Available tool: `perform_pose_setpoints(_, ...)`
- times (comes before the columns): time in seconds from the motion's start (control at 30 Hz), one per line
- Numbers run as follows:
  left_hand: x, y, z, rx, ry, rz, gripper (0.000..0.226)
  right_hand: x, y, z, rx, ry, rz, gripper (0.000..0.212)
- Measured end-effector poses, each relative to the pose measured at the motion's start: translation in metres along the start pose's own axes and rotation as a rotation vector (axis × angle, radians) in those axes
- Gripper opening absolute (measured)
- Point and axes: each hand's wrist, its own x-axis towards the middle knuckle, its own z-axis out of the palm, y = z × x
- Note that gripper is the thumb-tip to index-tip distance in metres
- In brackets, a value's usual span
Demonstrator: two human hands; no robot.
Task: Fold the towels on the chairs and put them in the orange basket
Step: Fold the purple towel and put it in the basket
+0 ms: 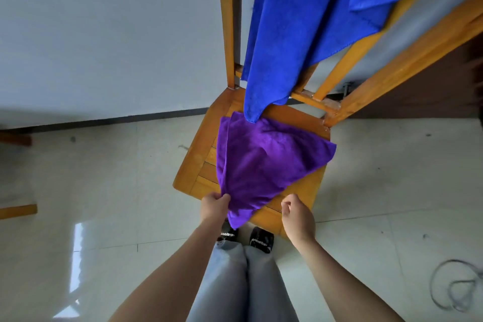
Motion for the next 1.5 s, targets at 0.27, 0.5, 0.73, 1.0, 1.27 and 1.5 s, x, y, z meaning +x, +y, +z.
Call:
perform_pose_setpoints(0.27, -0.115, 0.081, -0.067, 0.267, -0.078, 0.448, 0.010, -0.057, -0.074, -0.092, 0.001, -0.090, -0.282, 0.035)
perform_pose_setpoints(0.5, -0.200, 0.143, -0.138, 0.346, -0.280, 0.862, 0.026, -0.096, -0.152, -0.182, -0.083, -0.184, -0.655, 0.052)
perform_pose_setpoints(0.73, -0.263, 0.183, -0.204, 0.264, -0.264, 0.998, 0.023, -0.137, -0.205, -0.238, 0.044, -0.294, -0.676, 0.021)
perform_pose_setpoints(1.0, -0.315, 0.219, -0.270, 0.140, -0.149, 1.209, 0.029, -0.165, -0.252, -0.294, 0.416, -0.427, -0.781, 0.013)
perform_pose_setpoints(1.27, -0.349, 0.243, -0.293, 0.162, -0.184, 1.346, 0.028, -0.185, -0.273, -0.316, 0.590, -0.504, -0.840, 0.019)
perform_pose_setpoints(1.5, -0.368, 0.255, -0.300, 0.216, -0.172, 1.408, 0.020, -0.199, -0.285, -0.322, 0.554, -0.332, -0.866, 0.022)
